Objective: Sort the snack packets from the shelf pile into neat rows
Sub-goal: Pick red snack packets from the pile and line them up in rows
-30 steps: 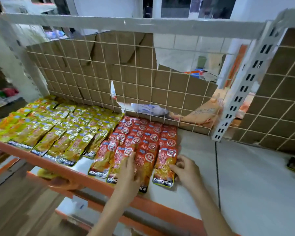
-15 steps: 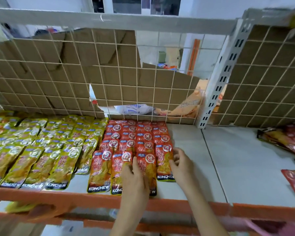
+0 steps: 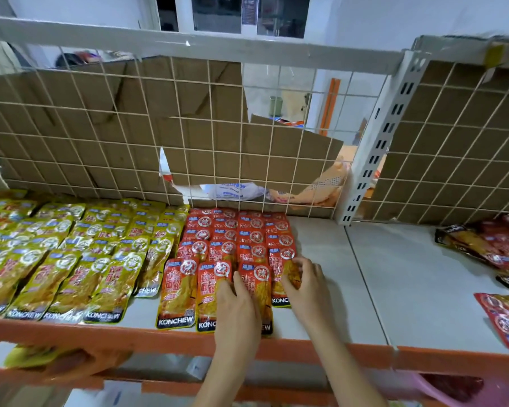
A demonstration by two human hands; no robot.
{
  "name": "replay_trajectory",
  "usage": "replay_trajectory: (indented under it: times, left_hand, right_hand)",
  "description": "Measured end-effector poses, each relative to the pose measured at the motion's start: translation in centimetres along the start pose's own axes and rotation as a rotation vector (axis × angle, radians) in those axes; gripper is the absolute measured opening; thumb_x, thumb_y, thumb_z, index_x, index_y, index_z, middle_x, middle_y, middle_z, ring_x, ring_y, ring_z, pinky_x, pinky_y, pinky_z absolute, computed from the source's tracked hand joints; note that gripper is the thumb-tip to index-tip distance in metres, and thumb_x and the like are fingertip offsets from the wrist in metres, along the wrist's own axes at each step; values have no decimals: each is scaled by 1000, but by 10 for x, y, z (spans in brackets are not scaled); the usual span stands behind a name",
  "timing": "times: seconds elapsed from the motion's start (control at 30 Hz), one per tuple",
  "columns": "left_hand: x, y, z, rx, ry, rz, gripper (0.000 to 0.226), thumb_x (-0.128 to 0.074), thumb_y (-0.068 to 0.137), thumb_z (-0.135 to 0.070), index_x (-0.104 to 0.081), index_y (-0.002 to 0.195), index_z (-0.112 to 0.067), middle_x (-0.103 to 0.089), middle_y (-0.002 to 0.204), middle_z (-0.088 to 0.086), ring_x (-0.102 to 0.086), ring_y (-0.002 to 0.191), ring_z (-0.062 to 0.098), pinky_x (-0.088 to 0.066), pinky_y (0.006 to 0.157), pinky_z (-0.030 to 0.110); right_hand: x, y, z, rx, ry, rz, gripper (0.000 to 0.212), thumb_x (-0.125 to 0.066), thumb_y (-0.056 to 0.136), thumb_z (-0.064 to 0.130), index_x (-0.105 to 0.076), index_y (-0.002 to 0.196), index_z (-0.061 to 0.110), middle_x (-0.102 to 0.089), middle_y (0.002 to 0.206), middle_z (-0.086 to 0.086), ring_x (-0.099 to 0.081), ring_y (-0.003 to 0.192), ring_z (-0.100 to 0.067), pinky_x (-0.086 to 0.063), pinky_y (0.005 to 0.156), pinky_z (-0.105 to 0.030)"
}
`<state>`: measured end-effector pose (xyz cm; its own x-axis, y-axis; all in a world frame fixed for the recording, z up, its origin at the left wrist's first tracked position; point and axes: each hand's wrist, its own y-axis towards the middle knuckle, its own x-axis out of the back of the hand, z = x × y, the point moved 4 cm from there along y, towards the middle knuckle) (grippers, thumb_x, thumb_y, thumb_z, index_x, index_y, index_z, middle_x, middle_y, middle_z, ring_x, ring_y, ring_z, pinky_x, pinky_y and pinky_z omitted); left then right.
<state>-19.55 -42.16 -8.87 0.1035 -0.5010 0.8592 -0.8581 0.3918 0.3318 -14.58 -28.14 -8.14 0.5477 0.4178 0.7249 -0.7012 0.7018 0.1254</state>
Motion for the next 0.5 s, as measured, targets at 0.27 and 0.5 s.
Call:
replay_trajectory:
  times: [0.27,0.5]
  left_hand:
    - [-3,3,-5,72,34,31,55,-80,68,-9,-59,114,12,-58,85,16,-62,75,33,-56,63,39]
    - [3,2,-7,-192,28,20,73,-86,54,-27,-60,118,-4,-56,105,16,-61,90,34,-55,70,39]
  right_hand:
    - [-1,0,0,26,-52,-3,47,-64,85,39,-47,124,19,-48,118,-4,-53,104,-21,-41,77,-23]
    - [-2,1,0,47,-26,-15,49,-65,85,39,-47,126,20,-47,120,-4,-52,108,-21,-44,82,-26]
